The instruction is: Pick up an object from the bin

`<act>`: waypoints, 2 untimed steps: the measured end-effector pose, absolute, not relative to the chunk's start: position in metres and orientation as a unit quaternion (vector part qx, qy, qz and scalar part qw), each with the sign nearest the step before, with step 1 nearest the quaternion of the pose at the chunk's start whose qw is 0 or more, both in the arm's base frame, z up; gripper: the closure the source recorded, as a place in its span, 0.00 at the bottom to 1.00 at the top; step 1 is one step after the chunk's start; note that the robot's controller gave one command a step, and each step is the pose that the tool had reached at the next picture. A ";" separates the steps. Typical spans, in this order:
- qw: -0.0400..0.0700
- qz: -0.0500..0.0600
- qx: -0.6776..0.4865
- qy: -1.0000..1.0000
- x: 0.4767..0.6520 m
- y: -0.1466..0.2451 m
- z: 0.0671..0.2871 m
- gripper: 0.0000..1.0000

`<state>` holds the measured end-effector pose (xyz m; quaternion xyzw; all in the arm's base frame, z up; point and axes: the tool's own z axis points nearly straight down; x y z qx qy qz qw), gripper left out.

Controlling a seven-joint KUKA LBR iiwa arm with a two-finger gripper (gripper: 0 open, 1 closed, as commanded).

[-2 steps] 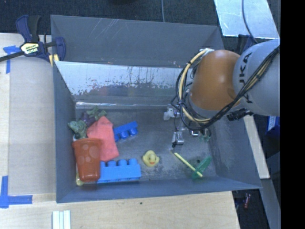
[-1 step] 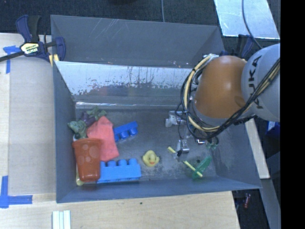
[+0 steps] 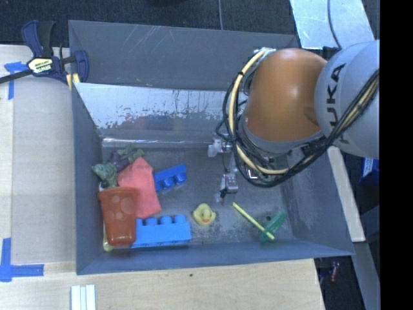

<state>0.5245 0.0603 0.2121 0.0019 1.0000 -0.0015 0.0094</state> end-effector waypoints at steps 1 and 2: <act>0.010 -0.003 -0.058 0.998 0.526 0.060 0.155 0.00; 0.013 -0.001 0.002 1.000 0.554 0.066 0.133 0.00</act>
Offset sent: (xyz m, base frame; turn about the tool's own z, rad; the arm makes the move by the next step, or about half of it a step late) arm 0.0452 0.0118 -0.0773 0.0797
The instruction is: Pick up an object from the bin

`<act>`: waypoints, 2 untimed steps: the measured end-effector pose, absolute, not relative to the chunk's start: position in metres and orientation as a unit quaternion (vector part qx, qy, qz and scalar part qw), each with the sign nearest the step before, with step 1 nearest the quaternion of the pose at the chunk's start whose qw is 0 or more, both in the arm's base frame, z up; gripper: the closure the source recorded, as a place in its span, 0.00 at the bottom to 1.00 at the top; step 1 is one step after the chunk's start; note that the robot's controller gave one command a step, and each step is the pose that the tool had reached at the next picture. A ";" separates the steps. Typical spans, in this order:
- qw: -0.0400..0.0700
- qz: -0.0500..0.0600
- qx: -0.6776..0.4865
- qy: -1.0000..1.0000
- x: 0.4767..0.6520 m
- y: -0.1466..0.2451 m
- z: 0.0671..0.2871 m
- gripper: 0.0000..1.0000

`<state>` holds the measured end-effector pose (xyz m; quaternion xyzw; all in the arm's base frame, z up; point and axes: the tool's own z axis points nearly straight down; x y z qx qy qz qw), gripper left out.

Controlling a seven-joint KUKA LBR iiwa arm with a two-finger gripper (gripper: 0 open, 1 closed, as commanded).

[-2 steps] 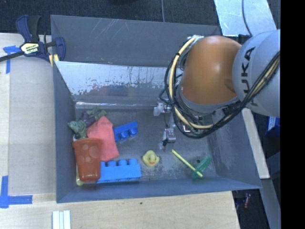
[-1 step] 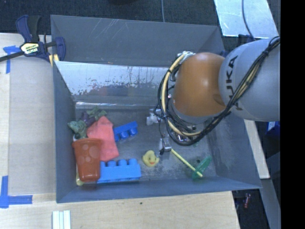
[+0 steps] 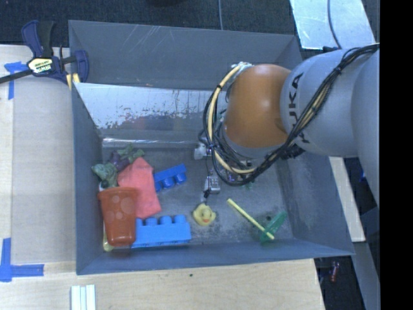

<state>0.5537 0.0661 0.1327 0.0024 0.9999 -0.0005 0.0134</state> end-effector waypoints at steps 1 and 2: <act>0.010 -0.003 -0.033 0.999 0.555 0.049 0.171 0.00; 0.015 -0.002 -0.063 0.998 0.578 0.116 0.123 0.00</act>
Offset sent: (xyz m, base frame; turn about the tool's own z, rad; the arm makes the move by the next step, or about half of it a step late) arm 0.0235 0.0519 -0.0136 -0.1335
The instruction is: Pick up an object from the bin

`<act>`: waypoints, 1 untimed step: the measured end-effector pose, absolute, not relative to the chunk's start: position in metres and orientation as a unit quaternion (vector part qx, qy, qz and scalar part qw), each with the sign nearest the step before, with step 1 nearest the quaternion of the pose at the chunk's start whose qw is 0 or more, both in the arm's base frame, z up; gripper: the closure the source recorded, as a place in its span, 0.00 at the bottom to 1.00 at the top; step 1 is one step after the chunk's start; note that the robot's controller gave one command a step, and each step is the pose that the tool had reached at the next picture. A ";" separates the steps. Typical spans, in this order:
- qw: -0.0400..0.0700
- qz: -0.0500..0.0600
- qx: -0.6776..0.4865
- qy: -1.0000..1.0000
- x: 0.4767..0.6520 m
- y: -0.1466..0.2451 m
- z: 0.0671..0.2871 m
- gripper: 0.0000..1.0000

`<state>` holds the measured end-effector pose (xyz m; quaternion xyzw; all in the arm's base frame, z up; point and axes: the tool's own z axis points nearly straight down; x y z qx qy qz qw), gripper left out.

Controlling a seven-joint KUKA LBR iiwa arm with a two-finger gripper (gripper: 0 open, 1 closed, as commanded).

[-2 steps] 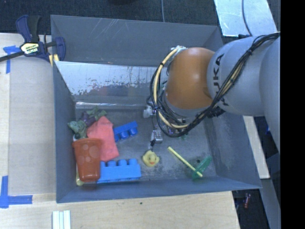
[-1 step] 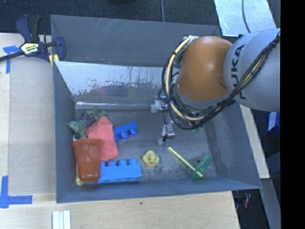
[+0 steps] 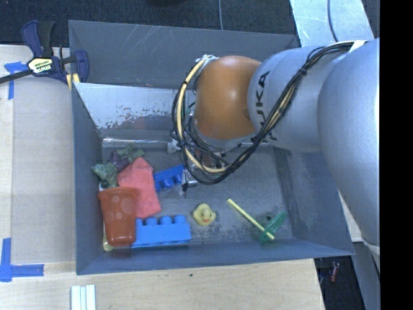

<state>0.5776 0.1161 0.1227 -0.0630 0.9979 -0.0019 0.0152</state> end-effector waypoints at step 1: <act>0.018 -0.005 -0.118 0.993 0.601 0.117 0.077 1.00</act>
Offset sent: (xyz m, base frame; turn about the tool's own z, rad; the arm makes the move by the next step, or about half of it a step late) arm 0.0000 0.0000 0.0000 0.0000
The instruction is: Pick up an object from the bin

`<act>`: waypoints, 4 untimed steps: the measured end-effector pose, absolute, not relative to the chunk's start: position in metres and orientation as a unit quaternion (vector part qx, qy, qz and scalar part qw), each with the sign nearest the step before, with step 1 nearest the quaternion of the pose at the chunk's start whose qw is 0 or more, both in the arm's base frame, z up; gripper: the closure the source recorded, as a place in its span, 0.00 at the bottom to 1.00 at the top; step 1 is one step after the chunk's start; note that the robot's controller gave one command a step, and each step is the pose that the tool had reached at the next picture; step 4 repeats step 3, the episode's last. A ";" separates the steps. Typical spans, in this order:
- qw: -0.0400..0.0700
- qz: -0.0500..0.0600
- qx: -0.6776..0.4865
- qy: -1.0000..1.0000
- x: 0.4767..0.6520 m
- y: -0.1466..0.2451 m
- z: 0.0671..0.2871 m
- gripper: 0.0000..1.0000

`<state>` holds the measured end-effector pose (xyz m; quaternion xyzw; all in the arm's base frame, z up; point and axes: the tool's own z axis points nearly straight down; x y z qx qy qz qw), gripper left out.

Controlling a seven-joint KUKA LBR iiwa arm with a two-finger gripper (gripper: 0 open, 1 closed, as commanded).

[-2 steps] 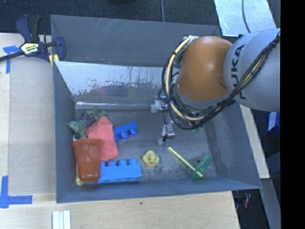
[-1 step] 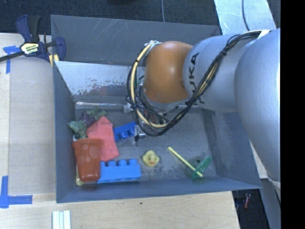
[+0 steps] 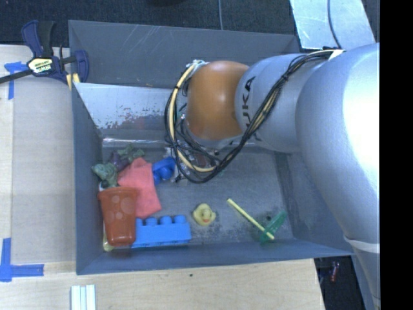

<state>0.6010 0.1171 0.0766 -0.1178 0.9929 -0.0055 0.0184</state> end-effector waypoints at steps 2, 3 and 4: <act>0.017 -0.006 -0.123 0.992 0.604 0.120 0.134 1.00; 0.018 -0.006 -0.118 0.993 0.597 0.135 0.209 1.00; 0.018 -0.006 -0.118 0.993 0.597 0.135 0.209 1.00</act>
Offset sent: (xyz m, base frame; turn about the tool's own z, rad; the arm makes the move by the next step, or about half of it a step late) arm 0.0048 0.0052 0.0797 -0.0161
